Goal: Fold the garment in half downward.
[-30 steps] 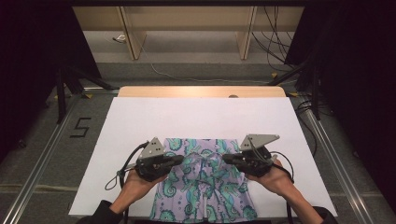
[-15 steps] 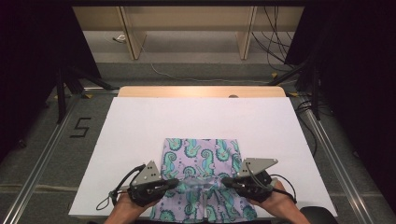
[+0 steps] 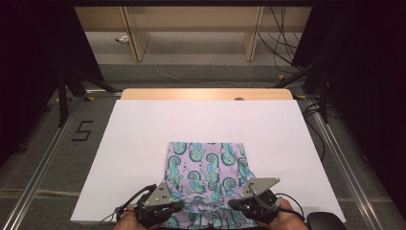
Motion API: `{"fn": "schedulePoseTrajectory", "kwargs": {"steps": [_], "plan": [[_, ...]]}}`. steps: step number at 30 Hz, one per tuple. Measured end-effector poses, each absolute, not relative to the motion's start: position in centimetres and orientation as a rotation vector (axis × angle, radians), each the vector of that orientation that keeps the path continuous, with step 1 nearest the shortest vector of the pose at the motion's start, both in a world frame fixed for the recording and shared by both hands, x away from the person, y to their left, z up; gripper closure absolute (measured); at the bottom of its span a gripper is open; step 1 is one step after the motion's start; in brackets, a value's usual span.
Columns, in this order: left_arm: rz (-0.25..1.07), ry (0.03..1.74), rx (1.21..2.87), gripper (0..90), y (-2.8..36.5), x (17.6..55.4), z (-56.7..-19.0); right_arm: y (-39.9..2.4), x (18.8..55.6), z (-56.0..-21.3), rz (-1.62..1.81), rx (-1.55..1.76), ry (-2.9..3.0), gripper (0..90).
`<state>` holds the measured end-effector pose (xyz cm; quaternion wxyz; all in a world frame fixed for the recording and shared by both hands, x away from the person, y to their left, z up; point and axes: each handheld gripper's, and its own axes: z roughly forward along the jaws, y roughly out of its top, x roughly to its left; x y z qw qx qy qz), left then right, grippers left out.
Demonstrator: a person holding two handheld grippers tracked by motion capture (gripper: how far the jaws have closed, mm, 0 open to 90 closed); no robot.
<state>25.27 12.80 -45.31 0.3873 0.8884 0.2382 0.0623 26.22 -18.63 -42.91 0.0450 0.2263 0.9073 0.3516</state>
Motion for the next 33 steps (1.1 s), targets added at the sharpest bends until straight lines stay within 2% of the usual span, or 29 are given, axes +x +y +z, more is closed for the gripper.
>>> {"fn": "schedulePoseTrajectory", "kwargs": {"steps": [21,25,27,33], "plan": [[0.102,0.624,2.408,86.8,13.2,24.4,-46.9,-17.1,25.3,-45.8,0.87,0.653,2.972,86.2],[0.078,0.642,2.419,80.0,13.6,24.4,-47.1,-17.0,25.3,-46.1,0.84,0.671,3.011,77.4],[0.078,0.67,2.383,69.7,13.8,24.2,-46.9,-16.9,25.3,-46.1,0.837,0.677,3.023,69.4],[0.142,0.803,2.22,47.3,14.8,24.5,-45.9,-17.1,25.7,-45.2,0.972,0.72,3.019,54.3]]}}
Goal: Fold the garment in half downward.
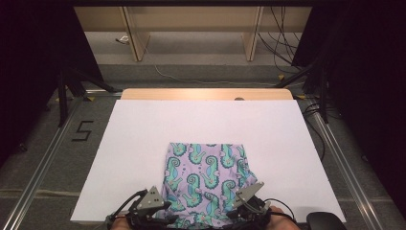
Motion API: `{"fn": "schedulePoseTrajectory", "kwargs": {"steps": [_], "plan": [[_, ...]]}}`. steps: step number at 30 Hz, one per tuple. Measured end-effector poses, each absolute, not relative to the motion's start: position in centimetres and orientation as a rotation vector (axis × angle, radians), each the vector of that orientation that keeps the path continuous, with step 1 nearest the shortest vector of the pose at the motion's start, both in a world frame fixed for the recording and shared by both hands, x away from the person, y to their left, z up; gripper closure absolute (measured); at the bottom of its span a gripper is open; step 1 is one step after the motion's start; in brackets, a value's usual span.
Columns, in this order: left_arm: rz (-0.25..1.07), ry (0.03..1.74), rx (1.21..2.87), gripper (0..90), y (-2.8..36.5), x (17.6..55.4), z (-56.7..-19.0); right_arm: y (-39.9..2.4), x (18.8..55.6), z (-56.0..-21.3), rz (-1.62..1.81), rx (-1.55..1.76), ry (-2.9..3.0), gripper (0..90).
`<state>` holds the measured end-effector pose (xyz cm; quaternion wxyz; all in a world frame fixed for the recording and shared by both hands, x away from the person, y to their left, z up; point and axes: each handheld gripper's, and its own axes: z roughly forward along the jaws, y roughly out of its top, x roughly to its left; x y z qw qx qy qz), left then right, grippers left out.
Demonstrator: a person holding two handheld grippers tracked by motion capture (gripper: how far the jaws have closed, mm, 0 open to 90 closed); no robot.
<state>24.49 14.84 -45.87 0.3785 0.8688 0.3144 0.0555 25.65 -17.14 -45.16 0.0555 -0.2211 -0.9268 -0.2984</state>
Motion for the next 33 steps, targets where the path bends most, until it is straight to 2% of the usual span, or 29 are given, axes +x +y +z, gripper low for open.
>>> {"fn": "schedulePoseTrajectory", "kwargs": {"steps": [3,6,16,33], "plan": [[0.183,0.863,2.181,36.5,15.0,24.7,-45.7,-17.4,25.7,-44.4,-0.996,-0.707,-2.801,47.0],[0.205,0.907,2.155,29.7,15.1,24.8,-45.7,-17.8,26.0,-43.9,-1.089,-0.756,-2.791,42.5],[0.233,0.993,2.102,16.9,15.4,25.3,-45.4,-18.5,27.3,-43.0,-1.264,-0.894,-2.772,36.7],[0.286,1.044,2.057,15.2,15.9,25.3,-45.3,-18.3,29.0,-42.5,-1.316,-0.931,-2.791,31.7]]}}
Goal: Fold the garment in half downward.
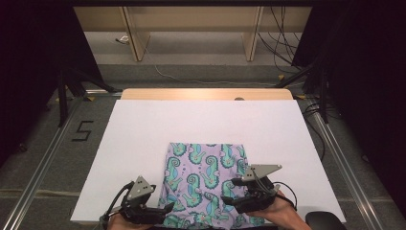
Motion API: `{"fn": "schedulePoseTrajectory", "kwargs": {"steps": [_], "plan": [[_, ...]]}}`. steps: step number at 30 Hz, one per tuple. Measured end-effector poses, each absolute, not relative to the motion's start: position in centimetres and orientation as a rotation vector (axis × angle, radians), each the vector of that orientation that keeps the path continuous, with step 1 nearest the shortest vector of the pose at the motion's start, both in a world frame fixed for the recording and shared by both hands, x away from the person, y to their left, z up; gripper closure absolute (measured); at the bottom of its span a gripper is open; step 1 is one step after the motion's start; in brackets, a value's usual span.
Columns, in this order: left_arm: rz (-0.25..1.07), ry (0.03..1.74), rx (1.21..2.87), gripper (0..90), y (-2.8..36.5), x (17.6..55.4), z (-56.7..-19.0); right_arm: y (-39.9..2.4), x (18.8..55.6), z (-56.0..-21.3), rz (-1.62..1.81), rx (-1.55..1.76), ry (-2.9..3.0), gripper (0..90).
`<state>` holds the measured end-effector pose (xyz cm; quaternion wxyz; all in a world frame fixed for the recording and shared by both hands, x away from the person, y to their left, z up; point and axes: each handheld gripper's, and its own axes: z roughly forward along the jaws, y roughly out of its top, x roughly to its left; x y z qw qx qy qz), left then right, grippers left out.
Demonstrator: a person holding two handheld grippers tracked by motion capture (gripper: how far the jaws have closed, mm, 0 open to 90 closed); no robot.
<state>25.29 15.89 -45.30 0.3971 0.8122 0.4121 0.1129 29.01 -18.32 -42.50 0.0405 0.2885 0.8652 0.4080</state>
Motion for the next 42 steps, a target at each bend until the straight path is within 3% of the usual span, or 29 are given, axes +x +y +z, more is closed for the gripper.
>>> {"fn": "schedulePoseTrajectory", "kwargs": {"steps": [42], "plan": [[0.279,1.078,2.079,12.2,16.0,25.2,-45.6,-13.7,34.5,-40.1,1.276,0.81,2.606,30.4]]}}
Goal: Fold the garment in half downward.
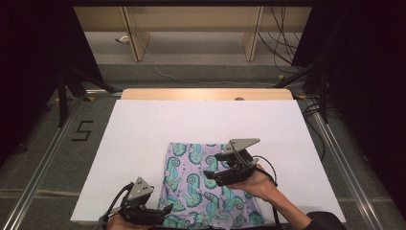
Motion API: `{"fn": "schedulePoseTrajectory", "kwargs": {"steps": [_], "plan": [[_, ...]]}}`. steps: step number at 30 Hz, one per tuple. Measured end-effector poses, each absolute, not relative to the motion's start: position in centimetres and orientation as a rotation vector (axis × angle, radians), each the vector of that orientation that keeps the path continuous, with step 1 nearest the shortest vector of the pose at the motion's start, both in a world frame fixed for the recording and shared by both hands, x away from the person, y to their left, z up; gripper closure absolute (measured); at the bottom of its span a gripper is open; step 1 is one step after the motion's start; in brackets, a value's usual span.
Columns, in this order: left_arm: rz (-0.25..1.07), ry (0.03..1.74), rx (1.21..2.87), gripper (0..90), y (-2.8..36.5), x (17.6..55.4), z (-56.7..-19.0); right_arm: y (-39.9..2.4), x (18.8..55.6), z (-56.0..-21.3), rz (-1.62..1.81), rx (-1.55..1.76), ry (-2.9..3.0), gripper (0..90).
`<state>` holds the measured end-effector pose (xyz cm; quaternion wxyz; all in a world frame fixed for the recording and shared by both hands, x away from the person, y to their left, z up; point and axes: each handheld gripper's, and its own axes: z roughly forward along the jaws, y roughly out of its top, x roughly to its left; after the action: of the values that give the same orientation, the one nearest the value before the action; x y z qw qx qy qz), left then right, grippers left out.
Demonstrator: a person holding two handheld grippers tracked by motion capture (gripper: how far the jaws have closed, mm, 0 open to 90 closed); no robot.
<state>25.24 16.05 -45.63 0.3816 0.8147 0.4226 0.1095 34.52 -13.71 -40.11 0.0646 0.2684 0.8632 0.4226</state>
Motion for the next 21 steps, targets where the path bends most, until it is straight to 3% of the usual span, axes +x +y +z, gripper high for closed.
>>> {"fn": "schedulePoseTrajectory", "kwargs": {"steps": [21], "plan": [[0.219,1.087,2.167,10.4,15.6,25.3,-46.4,-9.6,36.9,-40.4,1.214,0.753,2.67,29.7]]}}
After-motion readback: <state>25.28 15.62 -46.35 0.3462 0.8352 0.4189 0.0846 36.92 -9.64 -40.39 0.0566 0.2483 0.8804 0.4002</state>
